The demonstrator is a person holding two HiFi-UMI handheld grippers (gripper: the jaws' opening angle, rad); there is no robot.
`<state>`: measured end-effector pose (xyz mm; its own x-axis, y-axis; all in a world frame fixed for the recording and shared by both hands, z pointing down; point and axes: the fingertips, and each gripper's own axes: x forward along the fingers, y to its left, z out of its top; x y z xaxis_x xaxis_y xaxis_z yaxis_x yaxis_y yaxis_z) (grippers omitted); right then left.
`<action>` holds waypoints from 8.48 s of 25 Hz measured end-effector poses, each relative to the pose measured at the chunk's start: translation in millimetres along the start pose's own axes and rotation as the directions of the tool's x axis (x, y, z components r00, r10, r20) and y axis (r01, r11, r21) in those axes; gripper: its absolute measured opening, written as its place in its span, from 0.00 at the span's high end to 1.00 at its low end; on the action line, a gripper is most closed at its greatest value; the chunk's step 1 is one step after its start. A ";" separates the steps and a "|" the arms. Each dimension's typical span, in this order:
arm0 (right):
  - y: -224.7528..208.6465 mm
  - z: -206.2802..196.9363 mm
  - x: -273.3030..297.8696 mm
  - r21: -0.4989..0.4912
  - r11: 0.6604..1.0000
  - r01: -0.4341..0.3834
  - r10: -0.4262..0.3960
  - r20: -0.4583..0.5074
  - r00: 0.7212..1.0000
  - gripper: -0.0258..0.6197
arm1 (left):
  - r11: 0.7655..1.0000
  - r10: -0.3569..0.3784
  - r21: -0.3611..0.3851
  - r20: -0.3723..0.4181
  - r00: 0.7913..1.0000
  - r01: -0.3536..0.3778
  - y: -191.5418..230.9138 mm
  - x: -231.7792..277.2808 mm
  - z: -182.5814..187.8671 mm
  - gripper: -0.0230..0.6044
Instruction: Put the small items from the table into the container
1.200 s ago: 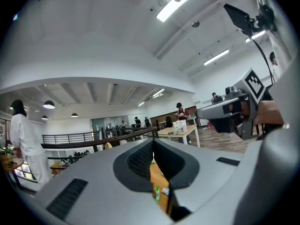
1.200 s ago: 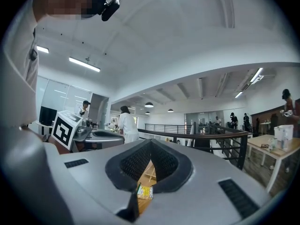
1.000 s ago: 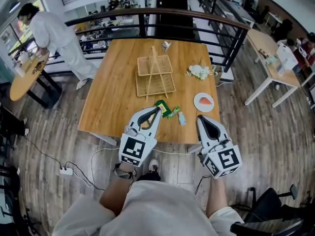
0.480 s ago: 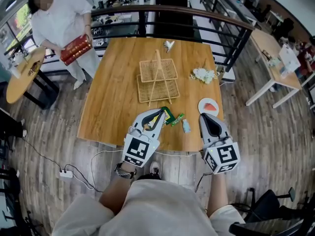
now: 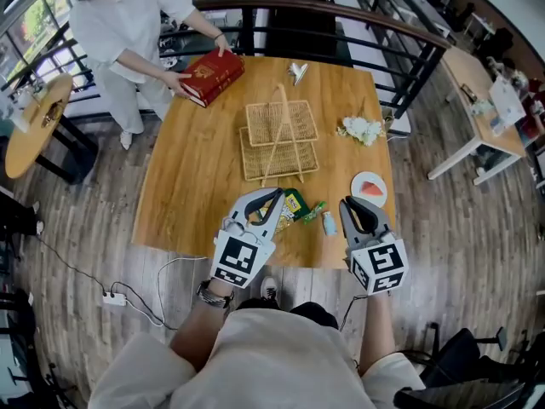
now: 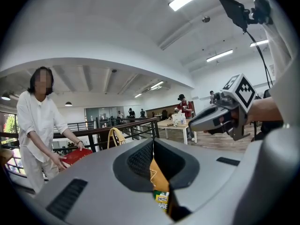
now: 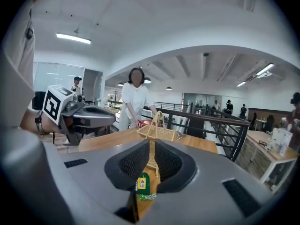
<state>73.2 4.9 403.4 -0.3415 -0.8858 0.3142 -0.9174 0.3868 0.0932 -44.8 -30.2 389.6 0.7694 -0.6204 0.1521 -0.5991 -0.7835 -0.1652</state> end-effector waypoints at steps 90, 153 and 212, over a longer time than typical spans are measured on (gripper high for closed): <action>-5.8 -162.7 155.5 0.296 0.732 -0.613 0.681 -0.335 0.651 0.94 | 0.976 0.117 -0.133 -0.343 0.932 -0.172 20.9 75.2 -138.8 0.95; -152.4 84.8 212.5 0.189 0.788 -0.586 0.561 0.170 0.810 0.94 | 0.972 0.216 -0.042 -0.212 0.953 -0.230 61.2 109.9 -46.3 0.95; -111.9 38.8 293.1 0.153 0.820 -0.551 0.558 -0.001 0.830 0.76 | 0.952 0.259 -0.091 -0.263 0.929 -0.291 71.7 93.8 -74.5 0.95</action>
<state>67.9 -308.0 448.5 -0.7953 -0.5188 0.3135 -0.5952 0.7664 -0.2416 -32.2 -147.3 464.6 0.5013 -0.7890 0.3553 -0.8148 -0.5687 -0.1132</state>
